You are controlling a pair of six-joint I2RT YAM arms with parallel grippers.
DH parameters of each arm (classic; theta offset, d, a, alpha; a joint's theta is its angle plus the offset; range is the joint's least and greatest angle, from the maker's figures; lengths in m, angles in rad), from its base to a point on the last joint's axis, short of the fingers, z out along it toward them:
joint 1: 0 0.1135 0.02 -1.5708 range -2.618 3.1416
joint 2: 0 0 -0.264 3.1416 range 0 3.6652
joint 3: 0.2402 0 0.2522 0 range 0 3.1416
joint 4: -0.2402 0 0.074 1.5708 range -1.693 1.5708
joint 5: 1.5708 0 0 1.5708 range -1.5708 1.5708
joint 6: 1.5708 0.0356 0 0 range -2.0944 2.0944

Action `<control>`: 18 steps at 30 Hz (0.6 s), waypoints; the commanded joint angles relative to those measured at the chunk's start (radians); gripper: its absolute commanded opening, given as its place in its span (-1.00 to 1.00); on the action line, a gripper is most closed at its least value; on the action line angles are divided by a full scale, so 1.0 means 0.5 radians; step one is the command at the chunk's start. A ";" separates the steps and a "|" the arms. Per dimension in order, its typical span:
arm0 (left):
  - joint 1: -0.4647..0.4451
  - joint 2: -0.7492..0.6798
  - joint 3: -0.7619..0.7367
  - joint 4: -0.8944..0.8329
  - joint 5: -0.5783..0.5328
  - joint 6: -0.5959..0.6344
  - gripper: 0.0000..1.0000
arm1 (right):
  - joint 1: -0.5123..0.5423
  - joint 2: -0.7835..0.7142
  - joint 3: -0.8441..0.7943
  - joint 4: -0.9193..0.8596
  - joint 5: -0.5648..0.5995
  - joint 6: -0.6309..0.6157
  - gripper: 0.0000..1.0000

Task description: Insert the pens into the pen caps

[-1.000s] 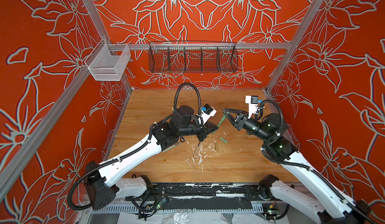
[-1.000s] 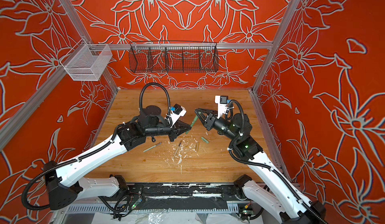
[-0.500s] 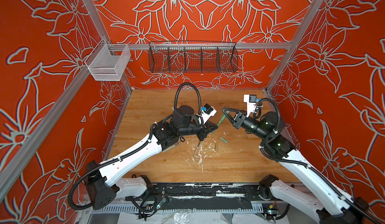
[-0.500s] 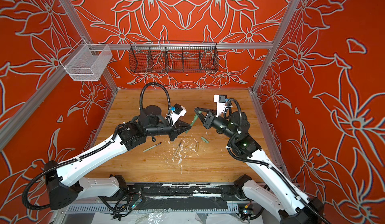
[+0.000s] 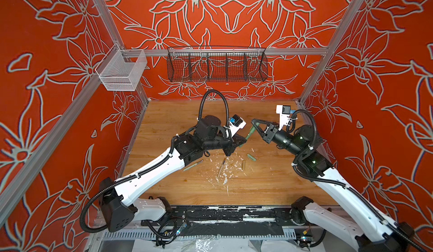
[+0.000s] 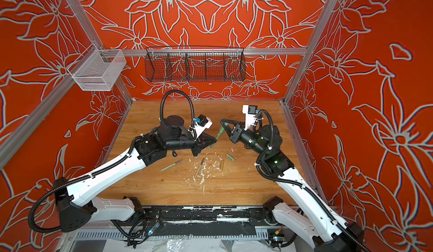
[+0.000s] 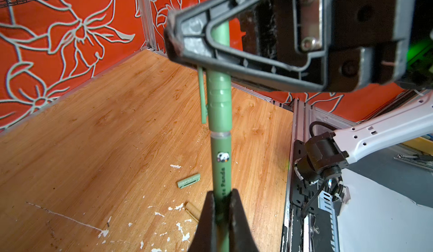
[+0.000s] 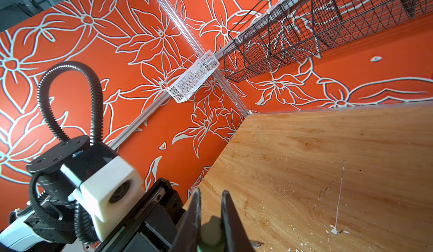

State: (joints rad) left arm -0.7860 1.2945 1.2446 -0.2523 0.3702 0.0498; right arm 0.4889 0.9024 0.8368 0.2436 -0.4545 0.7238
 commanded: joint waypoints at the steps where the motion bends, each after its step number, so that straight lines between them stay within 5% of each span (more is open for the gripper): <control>1: -0.011 0.009 0.127 0.238 -0.014 0.108 -1.00 | 0.046 0.051 -0.061 -0.089 -0.195 0.098 -1.00; 18: -0.010 0.047 0.265 0.365 -0.084 0.138 -1.00 | 0.209 0.098 -0.245 0.039 -0.094 0.114 -1.00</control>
State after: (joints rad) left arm -0.7853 1.3258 1.2953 -0.3363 0.3099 0.0860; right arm 0.5274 0.9272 0.7605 0.3809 -0.3775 0.7448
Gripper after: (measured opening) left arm 0.068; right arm 0.153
